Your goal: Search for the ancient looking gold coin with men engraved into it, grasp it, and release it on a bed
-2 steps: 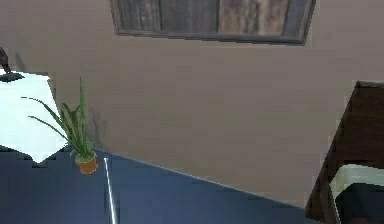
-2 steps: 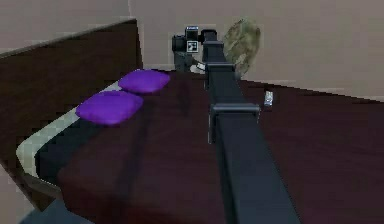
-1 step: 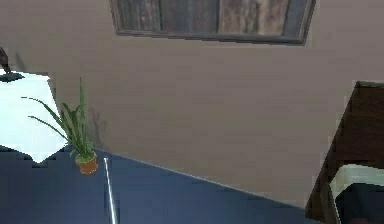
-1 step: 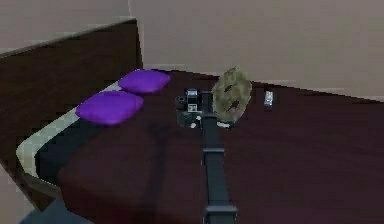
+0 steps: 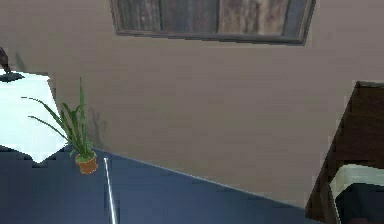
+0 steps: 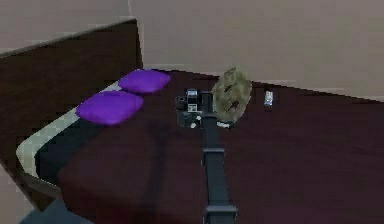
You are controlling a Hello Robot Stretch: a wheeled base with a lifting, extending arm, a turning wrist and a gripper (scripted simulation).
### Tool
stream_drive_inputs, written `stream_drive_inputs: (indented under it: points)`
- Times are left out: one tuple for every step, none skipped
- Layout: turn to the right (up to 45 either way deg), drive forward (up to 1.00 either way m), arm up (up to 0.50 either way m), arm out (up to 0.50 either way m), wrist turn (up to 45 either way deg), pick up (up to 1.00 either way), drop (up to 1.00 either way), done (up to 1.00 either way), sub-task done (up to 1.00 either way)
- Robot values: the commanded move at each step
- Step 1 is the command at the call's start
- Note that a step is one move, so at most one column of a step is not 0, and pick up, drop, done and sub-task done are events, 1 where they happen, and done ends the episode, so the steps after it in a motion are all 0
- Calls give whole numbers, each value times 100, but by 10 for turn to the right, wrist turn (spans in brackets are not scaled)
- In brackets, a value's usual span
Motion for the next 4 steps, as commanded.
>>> stream_drive_inputs:
  points:
    - [0,0,0,0,0,0,100,0,0]
    - [0,0,10,0,0,0,0,0,0]
    - [0,0,0,-8,0,0,0,0,0]
    - [0,0,0,0,0,0,0,100,0]
